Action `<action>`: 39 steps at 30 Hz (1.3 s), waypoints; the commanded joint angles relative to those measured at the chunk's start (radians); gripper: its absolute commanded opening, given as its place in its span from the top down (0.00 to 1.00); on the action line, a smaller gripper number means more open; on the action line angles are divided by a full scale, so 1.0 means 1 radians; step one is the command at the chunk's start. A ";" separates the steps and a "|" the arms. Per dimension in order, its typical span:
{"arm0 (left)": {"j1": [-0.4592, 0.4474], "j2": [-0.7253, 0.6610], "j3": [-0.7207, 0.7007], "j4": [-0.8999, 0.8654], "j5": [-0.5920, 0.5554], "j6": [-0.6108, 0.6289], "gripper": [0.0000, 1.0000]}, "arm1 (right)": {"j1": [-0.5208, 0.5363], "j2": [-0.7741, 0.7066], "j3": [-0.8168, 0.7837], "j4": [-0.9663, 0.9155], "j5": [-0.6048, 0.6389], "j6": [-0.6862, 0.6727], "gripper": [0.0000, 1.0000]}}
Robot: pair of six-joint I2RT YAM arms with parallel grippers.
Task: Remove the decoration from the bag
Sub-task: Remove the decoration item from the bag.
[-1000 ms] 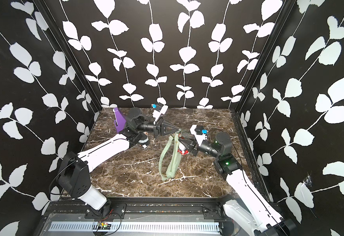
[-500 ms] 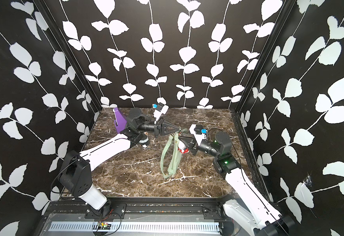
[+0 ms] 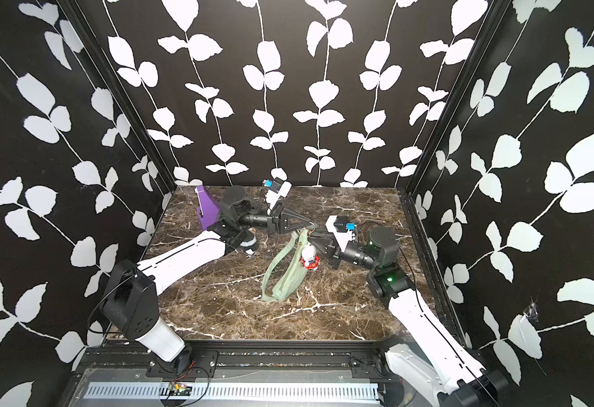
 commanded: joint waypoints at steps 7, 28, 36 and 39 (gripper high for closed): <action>-0.006 -0.055 0.030 -0.098 0.011 0.126 1.00 | 0.006 0.034 0.077 0.005 -0.179 0.036 0.91; -0.006 -0.072 0.028 -0.452 -0.139 0.377 1.00 | 0.006 -0.026 0.102 -0.064 -0.135 0.013 0.93; -0.006 -0.039 0.057 -0.517 -0.491 0.355 1.00 | 0.003 -0.112 0.086 -0.210 -0.027 -0.032 0.97; -0.004 -0.001 0.084 -0.543 -0.630 0.349 1.00 | 0.003 -0.141 0.072 -0.251 -0.002 -0.040 0.97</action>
